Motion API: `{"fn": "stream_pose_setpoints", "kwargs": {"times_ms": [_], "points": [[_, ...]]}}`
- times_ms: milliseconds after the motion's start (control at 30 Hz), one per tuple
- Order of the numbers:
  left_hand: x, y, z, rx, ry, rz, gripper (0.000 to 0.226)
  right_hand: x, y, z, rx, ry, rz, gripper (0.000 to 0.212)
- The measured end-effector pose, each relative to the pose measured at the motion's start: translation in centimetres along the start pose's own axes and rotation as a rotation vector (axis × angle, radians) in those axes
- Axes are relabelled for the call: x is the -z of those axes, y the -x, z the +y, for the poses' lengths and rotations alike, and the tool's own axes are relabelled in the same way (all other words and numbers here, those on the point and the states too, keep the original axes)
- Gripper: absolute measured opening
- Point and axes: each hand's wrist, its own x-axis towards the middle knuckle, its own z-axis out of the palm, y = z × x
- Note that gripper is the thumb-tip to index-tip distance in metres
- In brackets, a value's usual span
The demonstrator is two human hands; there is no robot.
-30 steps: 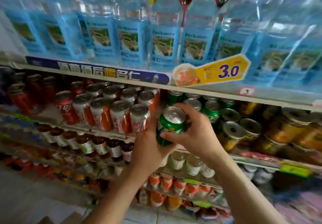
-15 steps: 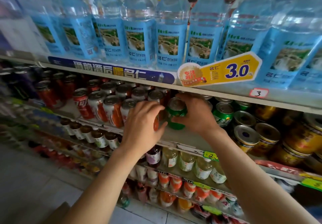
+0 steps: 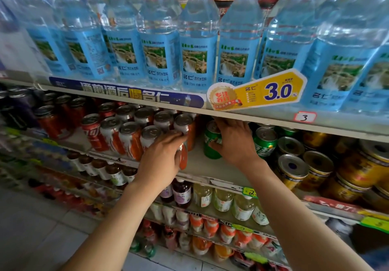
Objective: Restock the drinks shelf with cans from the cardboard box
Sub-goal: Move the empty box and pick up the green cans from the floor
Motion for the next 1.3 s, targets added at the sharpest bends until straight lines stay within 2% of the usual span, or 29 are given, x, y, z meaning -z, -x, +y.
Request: {"fn": "stream_pose_setpoints", "kwargs": {"times_ms": [333,533,633,700,733,767,800,867,1000,1133,1267,1300], "points": [[-0.4,-0.1,-0.3,-0.014,0.003,0.026,0.055,-0.6,0.7,-1.1,-0.014,0.094,0.062,0.077],[0.2,0.5,-0.7,-0.092,0.037,0.032,0.057,-0.1,1.5,-2.0,-0.021,0.086,0.047,0.075],[1.2,2.1,-1.6,-0.099,0.189,0.134,0.052,1.1,3.7,-3.7,-0.006,-0.052,0.268,0.059],[1.6,4.6,-2.9,-0.054,0.340,0.264,0.037,2.0,6.7,-6.4,0.042,-0.294,0.489,0.038],[1.4,6.5,-4.6,0.020,0.386,0.312,0.030,1.8,8.2,-8.5,0.108,-0.444,0.524,0.027],[0.9,8.5,-6.6,0.129,0.421,0.325,0.024,1.2,9.7,-10.7,0.186,-0.571,0.477,0.020],[-0.2,10.6,-8.8,0.250,0.449,0.304,0.020,0.0,11.1,-12.6,0.264,-0.673,0.354,0.015],[-3.2,15.5,-13.5,0.501,0.480,0.202,0.016,-4.1,13.2,-16.3,0.361,-0.782,-0.001,0.012],[-8.2,23.8,-20.9,0.856,0.523,0.005,0.016,-15.6,14.9,-22.5,0.197,-0.796,-0.637,0.011],[-13.0,30.0,-26.2,1.047,0.521,-0.153,0.014,-28.2,16.3,-26.3,0.049,-0.685,-0.920,0.017],[-21.8,35.8,-31.2,1.201,0.549,-0.203,0.013,-44.4,18.7,-28.3,-0.154,-0.593,-1.138,0.025],[-26.5,38.4,-32.7,1.245,0.557,-0.187,0.012,-51.0,20.4,-28.1,-0.191,-0.572,-1.166,0.027]]}}
